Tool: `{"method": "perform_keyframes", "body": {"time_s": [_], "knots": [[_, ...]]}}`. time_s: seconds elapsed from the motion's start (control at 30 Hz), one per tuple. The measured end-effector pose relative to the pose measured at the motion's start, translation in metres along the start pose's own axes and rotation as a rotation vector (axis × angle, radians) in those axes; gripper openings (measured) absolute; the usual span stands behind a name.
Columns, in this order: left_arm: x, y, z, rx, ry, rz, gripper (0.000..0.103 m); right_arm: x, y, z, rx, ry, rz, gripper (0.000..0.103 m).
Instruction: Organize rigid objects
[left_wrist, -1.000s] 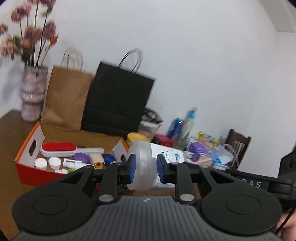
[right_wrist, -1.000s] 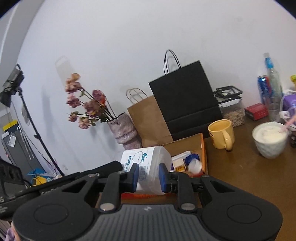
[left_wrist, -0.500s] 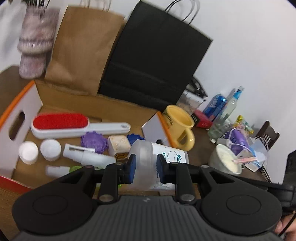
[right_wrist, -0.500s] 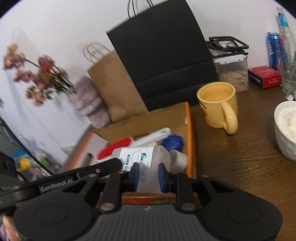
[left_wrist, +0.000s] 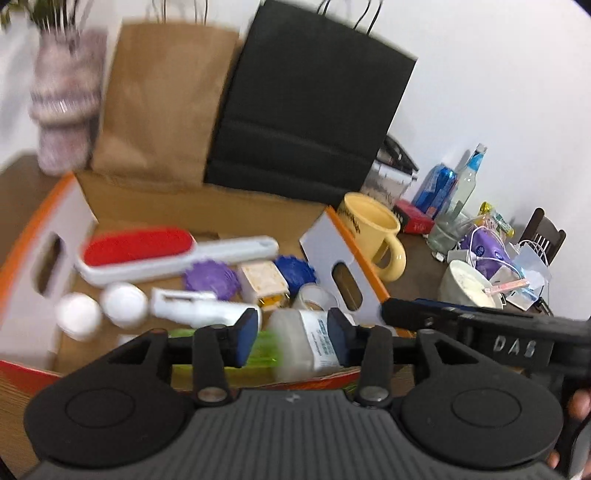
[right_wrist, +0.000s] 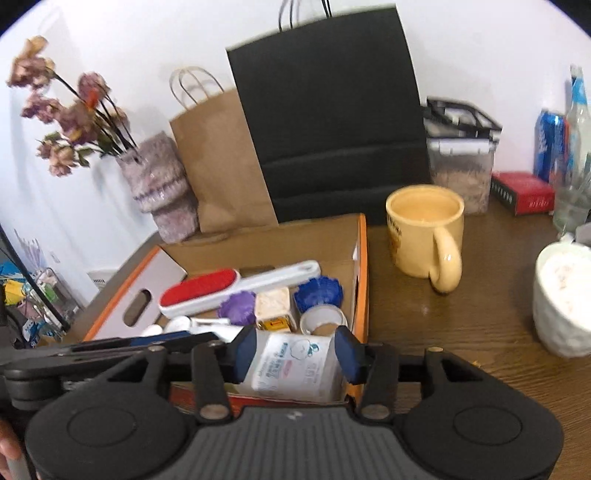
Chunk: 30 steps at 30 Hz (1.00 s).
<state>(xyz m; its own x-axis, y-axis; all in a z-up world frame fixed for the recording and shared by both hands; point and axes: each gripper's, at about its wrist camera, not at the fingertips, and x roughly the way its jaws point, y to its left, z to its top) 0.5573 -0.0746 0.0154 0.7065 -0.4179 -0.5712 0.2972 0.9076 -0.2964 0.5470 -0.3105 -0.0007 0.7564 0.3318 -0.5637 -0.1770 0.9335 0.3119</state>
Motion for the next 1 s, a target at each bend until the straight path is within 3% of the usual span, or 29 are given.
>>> {"method": "perform_keyframes", "body": {"time_s": [0.13,0.33,0.47,0.6,0.8,1.0], "knots": [[-0.055,-0.008,-0.003,0.096,-0.109,0.073,0.059,-0.038,0.011,-0.001,-0.023,-0.042,0.006,0.052],[-0.132,-0.028,-0.027,0.162,-0.194,0.102,0.069,-0.094,0.038,-0.031,-0.109,-0.103,0.003,0.061],[-0.18,-0.042,-0.058,0.195,-0.273,0.13,0.072,-0.135,0.065,-0.072,-0.259,-0.247,-0.054,0.075],[-0.218,-0.054,-0.095,0.212,-0.349,0.173,0.072,-0.164,0.086,-0.113,-0.342,-0.344,-0.081,0.077],[-0.262,-0.059,-0.145,0.198,-0.419,0.215,0.076,-0.204,0.102,-0.161,-0.323,-0.409,-0.04,0.081],[-0.291,-0.051,-0.181,0.152,-0.43,0.245,0.076,-0.231,0.111,-0.199,-0.305,-0.419,-0.05,0.083]]}}
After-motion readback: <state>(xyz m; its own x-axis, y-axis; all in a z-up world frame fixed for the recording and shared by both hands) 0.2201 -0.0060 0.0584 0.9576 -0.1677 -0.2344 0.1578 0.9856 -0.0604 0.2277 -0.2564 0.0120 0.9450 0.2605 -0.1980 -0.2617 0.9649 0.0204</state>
